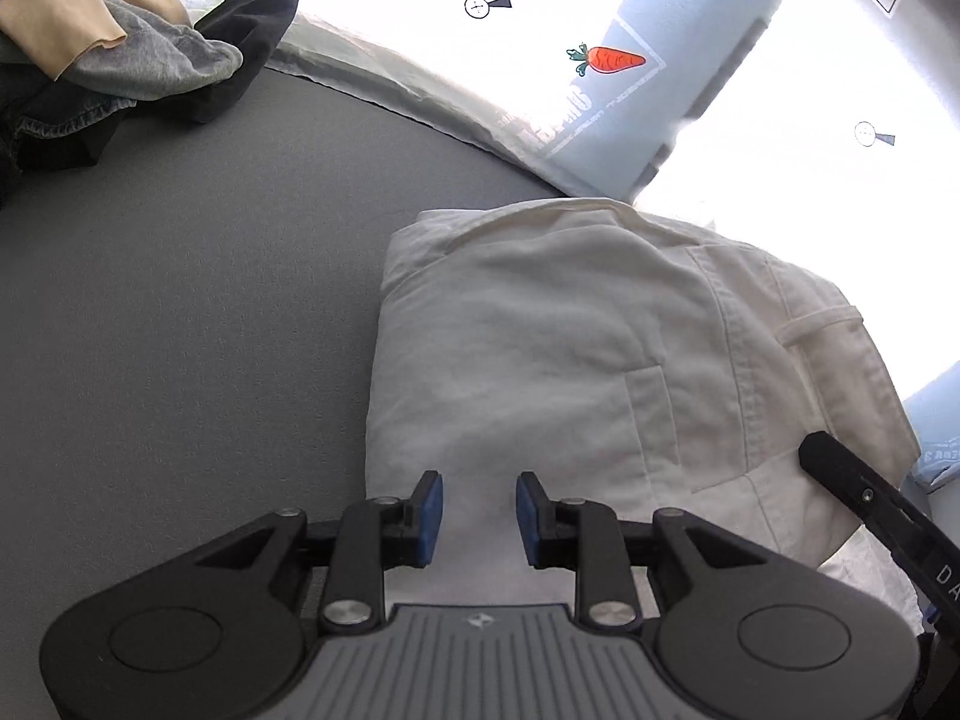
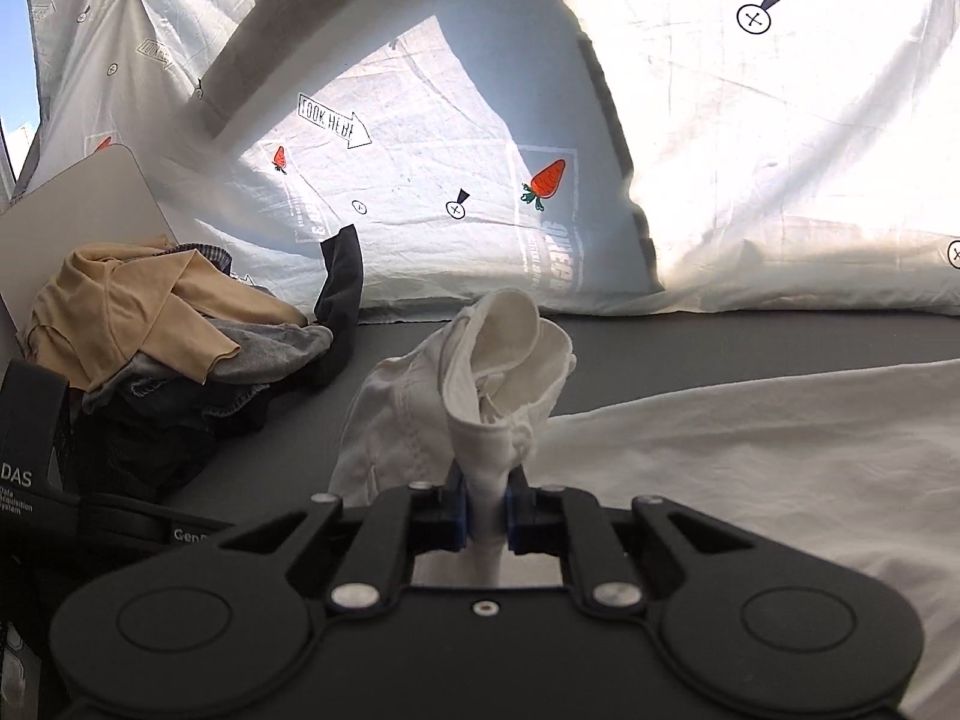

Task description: Fold clothes

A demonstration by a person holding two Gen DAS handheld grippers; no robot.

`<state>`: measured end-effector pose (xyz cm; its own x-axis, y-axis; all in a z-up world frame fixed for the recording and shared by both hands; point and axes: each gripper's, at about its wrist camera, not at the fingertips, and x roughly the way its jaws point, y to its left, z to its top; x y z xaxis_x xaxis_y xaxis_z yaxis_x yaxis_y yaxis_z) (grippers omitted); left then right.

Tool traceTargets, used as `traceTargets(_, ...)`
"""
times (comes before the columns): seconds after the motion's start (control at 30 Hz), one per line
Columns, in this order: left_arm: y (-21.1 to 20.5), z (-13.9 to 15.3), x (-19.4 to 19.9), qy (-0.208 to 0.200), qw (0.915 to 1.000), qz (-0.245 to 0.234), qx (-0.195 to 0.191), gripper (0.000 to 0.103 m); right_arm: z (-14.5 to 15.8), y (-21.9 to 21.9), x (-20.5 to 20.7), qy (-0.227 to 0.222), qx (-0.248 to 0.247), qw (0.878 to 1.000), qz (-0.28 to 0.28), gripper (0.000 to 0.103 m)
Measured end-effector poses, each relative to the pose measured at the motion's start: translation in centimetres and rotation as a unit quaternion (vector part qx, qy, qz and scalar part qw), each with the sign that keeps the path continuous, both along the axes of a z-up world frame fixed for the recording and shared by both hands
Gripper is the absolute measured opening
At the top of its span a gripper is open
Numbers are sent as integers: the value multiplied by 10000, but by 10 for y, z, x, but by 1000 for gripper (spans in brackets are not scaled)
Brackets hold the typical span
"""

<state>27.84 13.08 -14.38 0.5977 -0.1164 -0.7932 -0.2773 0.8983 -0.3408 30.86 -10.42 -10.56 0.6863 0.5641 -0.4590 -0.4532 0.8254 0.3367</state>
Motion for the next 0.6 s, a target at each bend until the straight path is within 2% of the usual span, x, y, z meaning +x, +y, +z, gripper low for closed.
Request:
traceTargets(0.1, -23, 0, -6, -28, 9996, -201, 179, 35, 1, -48, -22, -237, -44, 9987, -457, 11)
traceTargets(0.2, -48, -15, -11, 142, 9983, -475, 317, 38, -12, -98, -36, -171, -24, 9951, -977, 11)
traceTargets(0.27, -65, -25, -15, 258, 9967, -657, 408, 45, -35, -128, -40, 151, -131, 9896, -1427, 12)
traceTargets(0.3, -74, -30, -17, 316, 9957, -749, 454, 46, -51, -141, -38, 549, -129, 9851, -1624, 12)
traceTargets(0.33, -84, -38, -19, 377, 9940, -815, 622, 47, -68, -153, -36, 994, -115, 9784, -1812, 15)
traceTargets(0.4, -98, -46, -22, 360, 9895, -924, 1051, 51, -102, -167, -36, 1595, 34, 9669, -1991, 20)
traceTargets(0.47, -102, -50, -22, 379, 9868, -900, 1290, 57, -115, -170, -42, 1629, 102, 9671, -1953, 22)
traceTargets(0.53, -93, -54, -21, 548, 9904, -625, 1101, 75, -111, -168, -39, 1567, -38, 9702, -1848, 22)
traceTargets(0.6, -82, -60, -20, 712, 9933, -332, 847, 87, -107, -165, -32, 1622, -138, 9695, -1832, 30)
